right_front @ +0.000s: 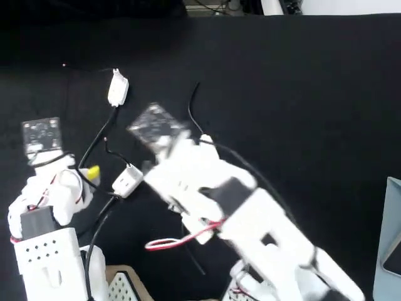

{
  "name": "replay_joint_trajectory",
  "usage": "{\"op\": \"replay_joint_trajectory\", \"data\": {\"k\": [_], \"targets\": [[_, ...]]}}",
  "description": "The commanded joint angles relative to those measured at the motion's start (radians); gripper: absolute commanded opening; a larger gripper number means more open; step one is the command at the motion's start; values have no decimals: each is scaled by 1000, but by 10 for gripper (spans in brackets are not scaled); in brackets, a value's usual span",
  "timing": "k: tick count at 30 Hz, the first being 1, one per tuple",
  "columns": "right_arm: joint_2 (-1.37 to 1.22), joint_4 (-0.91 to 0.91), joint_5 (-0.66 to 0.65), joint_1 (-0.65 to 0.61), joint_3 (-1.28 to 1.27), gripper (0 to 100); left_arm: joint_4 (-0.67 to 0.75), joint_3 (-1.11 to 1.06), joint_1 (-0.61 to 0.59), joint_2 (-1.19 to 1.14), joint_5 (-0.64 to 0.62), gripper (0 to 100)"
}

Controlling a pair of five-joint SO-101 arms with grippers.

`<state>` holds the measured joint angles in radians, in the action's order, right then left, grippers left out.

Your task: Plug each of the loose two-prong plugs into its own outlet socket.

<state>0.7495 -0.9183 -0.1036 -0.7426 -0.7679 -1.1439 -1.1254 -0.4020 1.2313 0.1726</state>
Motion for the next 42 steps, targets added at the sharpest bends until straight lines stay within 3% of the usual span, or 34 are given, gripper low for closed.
{"op": "replay_joint_trajectory", "data": {"k": [1,7,11,25,35,42], "targets": [[200,-100,75,173,-61,71,-61,70,74,-3,84,291],[340,-54,120,311,-242,71,-106,70,165,-130,126,362],[364,49,121,359,-348,71,-66,94,251,-318,130,352],[364,124,121,373,-426,71,302,197,297,-838,132,352],[364,121,121,373,-427,71,509,219,280,-988,132,103],[364,120,121,373,-427,71,577,364,143,-1000,129,47]]}}
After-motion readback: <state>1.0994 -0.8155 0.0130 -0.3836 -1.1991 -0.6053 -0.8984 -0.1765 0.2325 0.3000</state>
